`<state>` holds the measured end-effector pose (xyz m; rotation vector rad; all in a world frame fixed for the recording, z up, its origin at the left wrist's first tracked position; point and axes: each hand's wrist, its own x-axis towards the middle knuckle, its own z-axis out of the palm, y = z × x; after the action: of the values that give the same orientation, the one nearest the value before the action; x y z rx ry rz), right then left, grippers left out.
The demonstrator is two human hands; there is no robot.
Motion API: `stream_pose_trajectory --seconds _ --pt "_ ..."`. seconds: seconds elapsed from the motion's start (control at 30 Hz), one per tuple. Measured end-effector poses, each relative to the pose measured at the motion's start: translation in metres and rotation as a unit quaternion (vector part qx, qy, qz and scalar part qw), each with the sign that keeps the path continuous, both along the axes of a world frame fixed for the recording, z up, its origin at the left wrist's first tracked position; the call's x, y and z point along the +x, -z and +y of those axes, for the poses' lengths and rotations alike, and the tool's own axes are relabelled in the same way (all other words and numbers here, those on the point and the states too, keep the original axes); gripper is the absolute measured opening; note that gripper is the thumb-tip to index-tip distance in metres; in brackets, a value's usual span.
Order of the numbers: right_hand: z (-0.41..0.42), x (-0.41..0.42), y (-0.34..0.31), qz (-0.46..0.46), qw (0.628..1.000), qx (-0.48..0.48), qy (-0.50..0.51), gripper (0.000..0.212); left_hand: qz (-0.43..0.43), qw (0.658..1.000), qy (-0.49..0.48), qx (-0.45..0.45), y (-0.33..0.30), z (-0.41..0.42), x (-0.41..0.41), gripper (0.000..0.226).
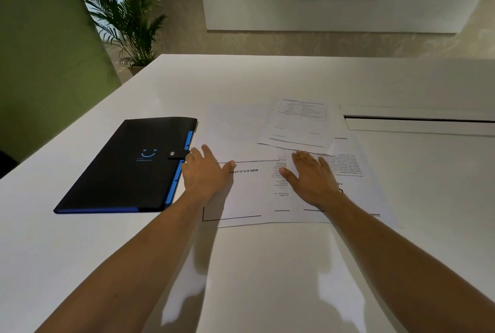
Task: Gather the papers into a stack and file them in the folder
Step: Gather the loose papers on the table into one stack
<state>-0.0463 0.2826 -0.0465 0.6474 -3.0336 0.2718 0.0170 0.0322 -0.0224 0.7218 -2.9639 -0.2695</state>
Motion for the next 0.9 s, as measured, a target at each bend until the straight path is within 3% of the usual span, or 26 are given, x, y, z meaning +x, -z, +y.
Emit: stream_pose_trajectory --seconds 0.33,0.9 --pt "0.0 -0.002 0.004 0.004 1.0 0.002 0.0 0.077 -0.016 0.985 -0.094 0.141 -0.023 0.001 -0.016 0.122" --pt "0.0 -0.002 0.004 0.014 1.0 0.002 -0.001 0.074 -0.017 0.979 -0.107 0.17 -0.029 0.011 -0.018 0.122"
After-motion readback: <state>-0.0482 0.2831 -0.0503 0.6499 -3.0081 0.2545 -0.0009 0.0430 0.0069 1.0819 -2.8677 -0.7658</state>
